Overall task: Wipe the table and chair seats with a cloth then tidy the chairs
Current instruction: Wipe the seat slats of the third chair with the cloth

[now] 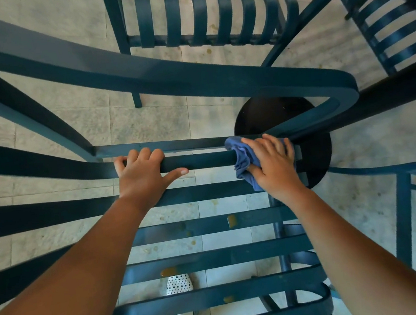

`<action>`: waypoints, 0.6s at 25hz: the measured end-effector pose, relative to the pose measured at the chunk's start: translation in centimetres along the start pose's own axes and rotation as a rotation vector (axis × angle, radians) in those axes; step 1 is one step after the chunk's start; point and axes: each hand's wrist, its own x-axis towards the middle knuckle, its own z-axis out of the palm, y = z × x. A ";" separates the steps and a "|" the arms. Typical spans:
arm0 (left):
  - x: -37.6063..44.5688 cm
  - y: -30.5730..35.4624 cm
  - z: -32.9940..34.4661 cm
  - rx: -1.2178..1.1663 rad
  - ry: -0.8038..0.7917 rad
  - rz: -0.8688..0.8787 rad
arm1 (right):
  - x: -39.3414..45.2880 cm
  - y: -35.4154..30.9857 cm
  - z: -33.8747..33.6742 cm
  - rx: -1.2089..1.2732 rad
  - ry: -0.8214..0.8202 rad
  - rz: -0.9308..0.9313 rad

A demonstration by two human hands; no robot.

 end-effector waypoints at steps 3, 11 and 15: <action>-0.1 -0.2 0.0 0.021 -0.002 -0.003 | -0.2 1.8 -0.1 -0.036 0.024 0.109; -2.0 -2.1 -1.0 0.014 -0.118 0.154 | -3.2 -3.4 0.8 0.065 0.227 0.520; -4.3 -3.4 -1.4 0.249 -0.227 0.196 | -5.4 -5.3 0.6 0.104 0.183 0.326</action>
